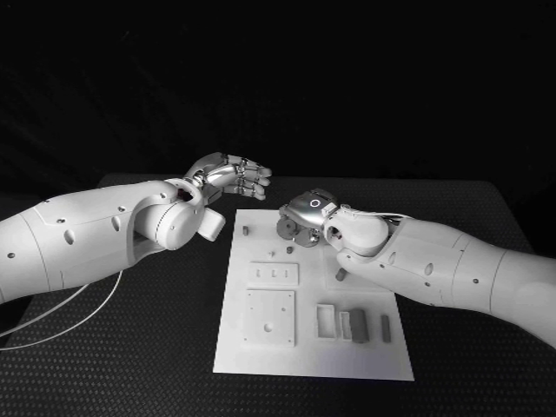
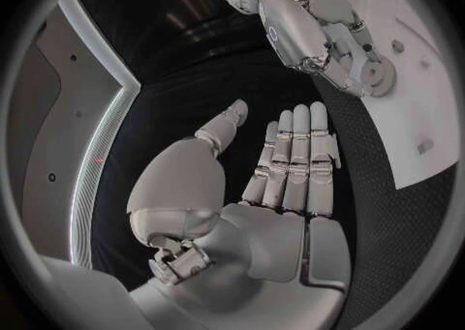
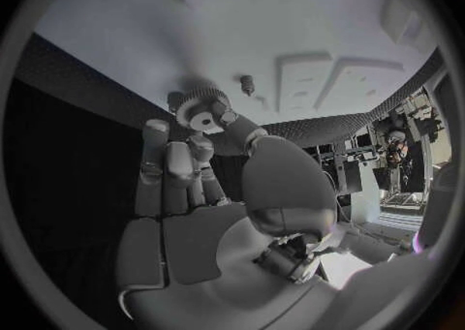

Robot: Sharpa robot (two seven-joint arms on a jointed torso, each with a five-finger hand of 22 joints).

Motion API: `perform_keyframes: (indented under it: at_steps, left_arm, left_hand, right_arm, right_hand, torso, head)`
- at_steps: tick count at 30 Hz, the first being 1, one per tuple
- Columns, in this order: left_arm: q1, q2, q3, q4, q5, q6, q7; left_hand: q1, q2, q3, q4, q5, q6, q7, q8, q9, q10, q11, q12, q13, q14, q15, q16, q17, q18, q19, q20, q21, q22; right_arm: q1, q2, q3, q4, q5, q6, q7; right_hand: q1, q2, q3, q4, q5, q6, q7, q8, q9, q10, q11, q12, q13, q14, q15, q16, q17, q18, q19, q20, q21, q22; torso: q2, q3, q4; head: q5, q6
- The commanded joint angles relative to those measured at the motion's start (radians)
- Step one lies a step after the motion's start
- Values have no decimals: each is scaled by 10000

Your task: Assemble the parts on the task board

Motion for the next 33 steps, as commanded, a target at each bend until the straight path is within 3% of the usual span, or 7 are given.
perform_keyframes:
  at_steps: [1, 10, 33]
  left_arm:
    - [18, 24, 10, 12, -26, 83, 76]
    - [26, 19, 10, 17, -26, 81, 71]
    - [33, 6, 10, 26, -26, 81, 77]
  left_hand:
    - [43, 23, -30, 34, -35, -75, 5, -40, 14, 49, 3, -69, 17, 34, 27, -49, 17, 148, -25, 16, -37, 12]
    - [42, 24, -31, 36, -35, -76, 5, -43, 15, 50, 3, -74, 20, 35, 28, -57, 23, 148, -25, 16, -40, 13]
    - [42, 25, -32, 37, -35, -77, 6, -46, 17, 52, 3, -84, 28, 39, 28, -73, 40, 148, -23, 16, -47, 16]
  right_arm:
    - [-64, 51, -45, -41, -125, 228, 34]
    - [-64, 61, -53, -119, -43, 685, 66]
    - [-104, 24, -123, -72, 16, 1003, 109]
  right_hand:
    - [-11, -133, -45, 0, 51, 2106, -88, -5, 0, -132, -80, -52, -16, 33, -5, -43, -30, 123, 54, 3, -28, 105]
    - [-75, -217, -62, 14, 50, 2044, -46, -80, -33, -180, -38, -91, -45, -25, 34, -73, -90, 123, 28, 21, -72, 104]
    - [-150, -365, -66, 19, 49, 2008, -7, -150, -62, -244, 2, -110, -62, -80, 77, -90, -98, 123, -9, 51, -124, 110]
  torso:
    - [-2, 2, -6]
    - [-2, -5, -10]
    - [-5, 5, -18]
  head:
    - [15, -21]
    - [26, -28]
    - [48, -81]
